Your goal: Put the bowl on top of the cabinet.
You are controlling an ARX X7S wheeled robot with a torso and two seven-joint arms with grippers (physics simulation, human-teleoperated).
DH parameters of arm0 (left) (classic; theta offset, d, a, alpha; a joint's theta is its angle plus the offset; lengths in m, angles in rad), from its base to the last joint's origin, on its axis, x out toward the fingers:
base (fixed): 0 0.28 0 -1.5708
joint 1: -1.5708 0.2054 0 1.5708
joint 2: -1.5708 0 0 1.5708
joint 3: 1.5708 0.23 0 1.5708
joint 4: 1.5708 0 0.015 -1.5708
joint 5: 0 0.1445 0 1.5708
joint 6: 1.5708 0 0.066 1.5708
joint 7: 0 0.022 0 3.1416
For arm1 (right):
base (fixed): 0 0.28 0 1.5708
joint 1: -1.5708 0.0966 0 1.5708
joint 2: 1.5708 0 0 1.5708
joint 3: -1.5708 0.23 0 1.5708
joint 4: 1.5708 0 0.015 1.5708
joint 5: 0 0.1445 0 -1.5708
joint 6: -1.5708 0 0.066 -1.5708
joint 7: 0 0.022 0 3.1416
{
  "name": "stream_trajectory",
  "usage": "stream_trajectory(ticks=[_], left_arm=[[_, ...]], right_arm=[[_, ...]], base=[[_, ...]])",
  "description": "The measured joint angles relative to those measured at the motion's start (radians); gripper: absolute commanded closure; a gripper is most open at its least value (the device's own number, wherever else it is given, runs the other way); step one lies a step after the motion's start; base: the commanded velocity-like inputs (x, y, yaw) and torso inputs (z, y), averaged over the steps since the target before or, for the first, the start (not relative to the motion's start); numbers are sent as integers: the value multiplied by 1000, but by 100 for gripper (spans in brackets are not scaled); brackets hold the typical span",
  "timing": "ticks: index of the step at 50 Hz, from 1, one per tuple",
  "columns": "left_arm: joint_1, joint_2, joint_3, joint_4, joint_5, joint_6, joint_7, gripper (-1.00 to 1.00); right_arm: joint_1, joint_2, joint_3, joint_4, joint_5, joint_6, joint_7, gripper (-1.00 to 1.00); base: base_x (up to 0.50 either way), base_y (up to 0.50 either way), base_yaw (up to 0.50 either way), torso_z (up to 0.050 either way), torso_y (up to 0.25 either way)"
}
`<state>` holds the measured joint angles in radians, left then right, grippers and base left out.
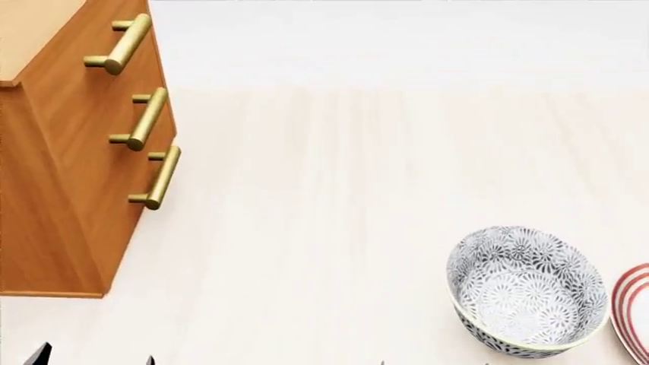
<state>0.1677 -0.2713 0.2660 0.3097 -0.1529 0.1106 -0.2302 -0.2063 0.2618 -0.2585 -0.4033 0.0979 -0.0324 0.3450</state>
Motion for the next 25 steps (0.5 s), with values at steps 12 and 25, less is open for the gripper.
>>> stream_trajectory(ticks=[12,25], left_arm=[[1,-7,5,-1,-4,8,-4,-100],[-3,-12,10,-5,-7,11,-8,-100]], right_arm=[[1,8,-7,1,3,-3,9,-100],[5,14,-14,4,7,-4,17,-100]], base=[[0,0,0,41,0],[0,0,0,41,0]])
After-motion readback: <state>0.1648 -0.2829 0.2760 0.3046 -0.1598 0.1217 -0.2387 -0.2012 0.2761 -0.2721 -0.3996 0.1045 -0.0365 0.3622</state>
